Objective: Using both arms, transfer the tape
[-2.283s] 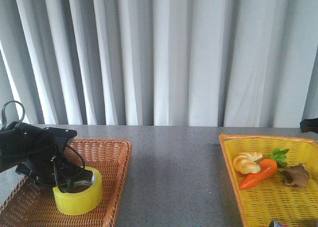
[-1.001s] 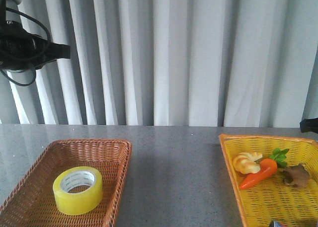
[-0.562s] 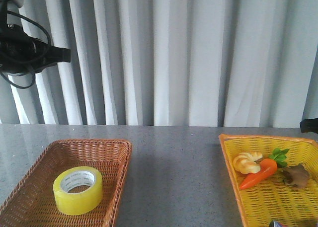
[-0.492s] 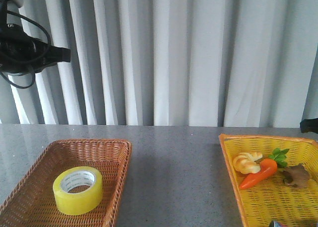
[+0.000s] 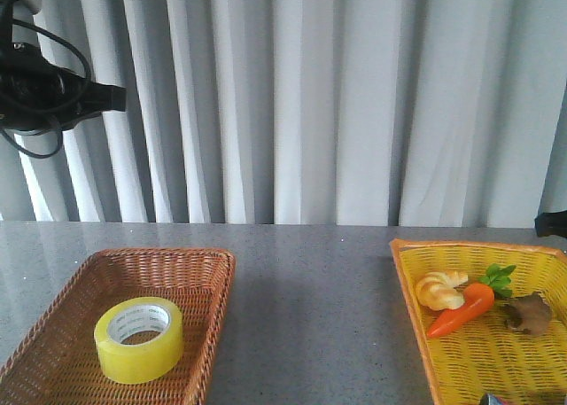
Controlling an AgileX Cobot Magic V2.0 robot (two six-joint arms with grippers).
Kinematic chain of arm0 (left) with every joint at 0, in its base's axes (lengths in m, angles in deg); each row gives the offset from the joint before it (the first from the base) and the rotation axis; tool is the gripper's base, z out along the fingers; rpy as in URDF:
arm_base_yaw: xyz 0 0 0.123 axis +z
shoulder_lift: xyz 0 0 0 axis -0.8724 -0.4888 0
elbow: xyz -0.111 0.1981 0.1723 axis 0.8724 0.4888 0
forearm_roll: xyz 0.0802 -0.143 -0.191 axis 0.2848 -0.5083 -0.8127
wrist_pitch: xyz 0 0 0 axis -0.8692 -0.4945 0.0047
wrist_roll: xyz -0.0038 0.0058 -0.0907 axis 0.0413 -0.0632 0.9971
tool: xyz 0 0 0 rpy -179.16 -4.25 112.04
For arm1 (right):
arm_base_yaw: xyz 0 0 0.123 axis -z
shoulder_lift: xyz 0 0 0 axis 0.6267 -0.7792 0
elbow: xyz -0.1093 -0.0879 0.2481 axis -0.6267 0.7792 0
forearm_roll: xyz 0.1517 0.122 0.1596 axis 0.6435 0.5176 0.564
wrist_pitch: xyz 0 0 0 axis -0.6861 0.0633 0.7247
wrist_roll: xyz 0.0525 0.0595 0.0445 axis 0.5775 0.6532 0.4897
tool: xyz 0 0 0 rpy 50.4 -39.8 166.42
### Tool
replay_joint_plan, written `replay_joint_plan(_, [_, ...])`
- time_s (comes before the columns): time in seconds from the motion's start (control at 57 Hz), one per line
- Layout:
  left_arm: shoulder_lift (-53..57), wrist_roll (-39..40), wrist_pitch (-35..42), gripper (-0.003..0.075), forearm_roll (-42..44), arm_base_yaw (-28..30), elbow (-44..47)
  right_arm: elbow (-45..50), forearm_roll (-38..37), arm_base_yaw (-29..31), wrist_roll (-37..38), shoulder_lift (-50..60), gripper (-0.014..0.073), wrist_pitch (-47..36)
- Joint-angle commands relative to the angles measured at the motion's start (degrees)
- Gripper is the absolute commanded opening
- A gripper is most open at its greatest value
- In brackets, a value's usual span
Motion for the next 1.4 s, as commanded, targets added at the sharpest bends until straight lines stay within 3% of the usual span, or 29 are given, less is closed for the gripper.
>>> replay_joint_plan(0.0, [2.2, 0.1, 3.4, -0.0007, -0.6, 0.1, -1.3, -1.3, -0.2, 0.2, -0.6, 2.4, -0.0007, -2.5])
replay_joint_plan(0.193, [3.7, -0.1, 1.7, -0.0006, 0.0, 0.1, -0.6, -1.3, -0.2, 0.2, -0.6, 2.4, -0.0007, -2.6])
replay_joint_plan(0.316, [11.7, -2.3, 3.9, -0.0006, 1.3, 0.1, 7.7, -1.3, -0.2, 0.2, -0.6, 2.4, -0.0007, -2.6])
replay_joint_plan(0.632, [43.3, -2.3, 31.1, -0.0006, 4.2, 0.1, 54.6, -1.3, -0.2, 0.2, -0.6, 2.4, -0.0007, -2.6])
replay_joint_plan(0.79, [59.2, -2.3, 36.5, -0.0006, 4.2, 0.1, 75.6, -1.3, -0.2, 0.2, -0.6, 2.4, -0.0007, -2.6])
replay_joint_plan(0.913, [70.0, -2.3, 37.7, -0.0006, 4.2, 0.4, 86.9, -1.3, -0.2, 0.2, -0.6, 2.4, -0.0007, -2.6])
replay_joint_plan(1.264, [88.0, 0.9, 40.5, -0.0006, 4.2, 7.3, 104.7, -1.3, -0.2, 0.2, -0.6, 2.4, -0.0007, -2.6])
replay_joint_plan(1.387, [90.8, 1.3, 38.9, -0.0006, 4.9, 8.3, 105.3, -1.3, -0.2, 0.2, -0.6, 2.4, -0.0007, -2.6])
